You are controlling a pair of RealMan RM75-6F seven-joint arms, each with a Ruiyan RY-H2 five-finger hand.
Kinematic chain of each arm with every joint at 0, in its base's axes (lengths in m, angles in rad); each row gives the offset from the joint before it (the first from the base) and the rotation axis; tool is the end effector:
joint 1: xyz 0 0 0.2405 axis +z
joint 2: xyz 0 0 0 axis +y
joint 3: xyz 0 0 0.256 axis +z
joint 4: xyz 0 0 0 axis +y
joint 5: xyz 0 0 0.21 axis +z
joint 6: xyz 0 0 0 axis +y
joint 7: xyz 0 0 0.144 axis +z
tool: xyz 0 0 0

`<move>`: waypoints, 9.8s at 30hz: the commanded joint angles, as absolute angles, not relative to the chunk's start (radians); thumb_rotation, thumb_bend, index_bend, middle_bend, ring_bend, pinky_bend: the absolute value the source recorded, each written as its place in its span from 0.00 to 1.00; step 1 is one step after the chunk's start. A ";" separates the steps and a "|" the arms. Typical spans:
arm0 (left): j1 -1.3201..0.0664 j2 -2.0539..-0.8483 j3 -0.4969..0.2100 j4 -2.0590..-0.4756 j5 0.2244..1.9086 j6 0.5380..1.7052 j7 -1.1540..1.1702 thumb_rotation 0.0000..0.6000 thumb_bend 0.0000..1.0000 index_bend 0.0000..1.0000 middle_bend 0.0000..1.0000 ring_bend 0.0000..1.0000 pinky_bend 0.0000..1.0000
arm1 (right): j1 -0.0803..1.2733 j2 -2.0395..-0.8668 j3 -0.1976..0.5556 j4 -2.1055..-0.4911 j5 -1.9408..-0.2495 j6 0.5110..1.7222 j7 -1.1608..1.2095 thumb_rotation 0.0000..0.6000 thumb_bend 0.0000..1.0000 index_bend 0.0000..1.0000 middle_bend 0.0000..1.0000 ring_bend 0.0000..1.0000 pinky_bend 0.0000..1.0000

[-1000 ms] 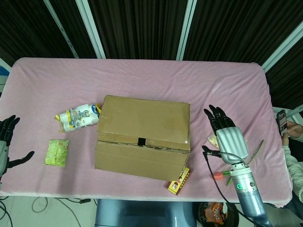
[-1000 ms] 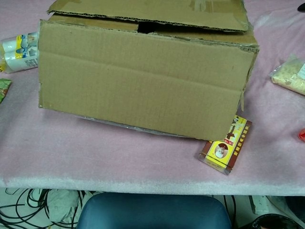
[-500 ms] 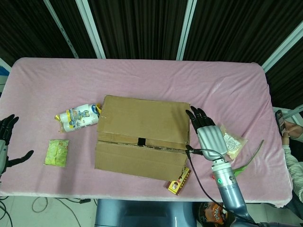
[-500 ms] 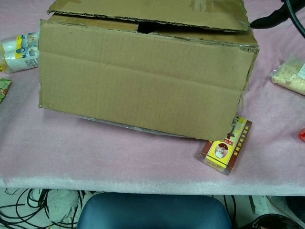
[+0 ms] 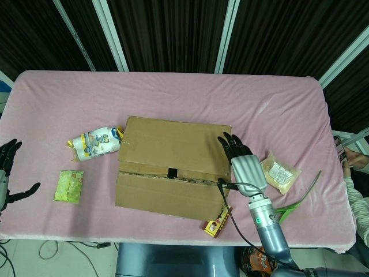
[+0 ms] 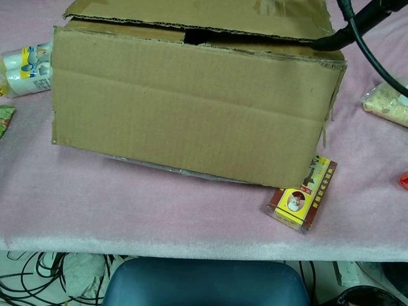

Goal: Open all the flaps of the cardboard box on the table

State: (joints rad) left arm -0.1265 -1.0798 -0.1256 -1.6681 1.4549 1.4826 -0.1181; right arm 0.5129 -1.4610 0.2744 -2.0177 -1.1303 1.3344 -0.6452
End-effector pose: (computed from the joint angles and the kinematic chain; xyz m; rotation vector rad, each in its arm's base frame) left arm -0.2934 0.2080 0.1792 -1.2886 -0.9446 -1.0772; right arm -0.1039 -0.2748 0.0620 1.5420 -0.9646 1.1493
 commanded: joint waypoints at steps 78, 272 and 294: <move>-0.144 -1.084 -0.122 -1.654 1.411 1.451 -0.121 1.00 0.13 0.00 0.02 0.00 0.00 | 0.909 -1.497 0.589 -1.470 -0.721 1.256 -0.607 1.00 0.29 0.00 0.00 0.00 0.23; -1.064 -0.456 -0.172 -1.888 1.599 0.468 -0.191 1.00 1.00 0.34 0.60 0.67 0.64 | 0.148 -1.257 0.206 -1.554 -1.313 1.492 -0.058 1.00 0.25 0.00 0.00 0.00 0.21; -0.773 -0.465 -0.072 -1.854 1.577 0.705 -0.229 1.00 0.58 0.23 0.38 0.41 0.41 | 0.144 -1.255 0.204 -1.566 -1.323 1.499 -0.075 1.00 0.25 0.00 0.00 0.00 0.21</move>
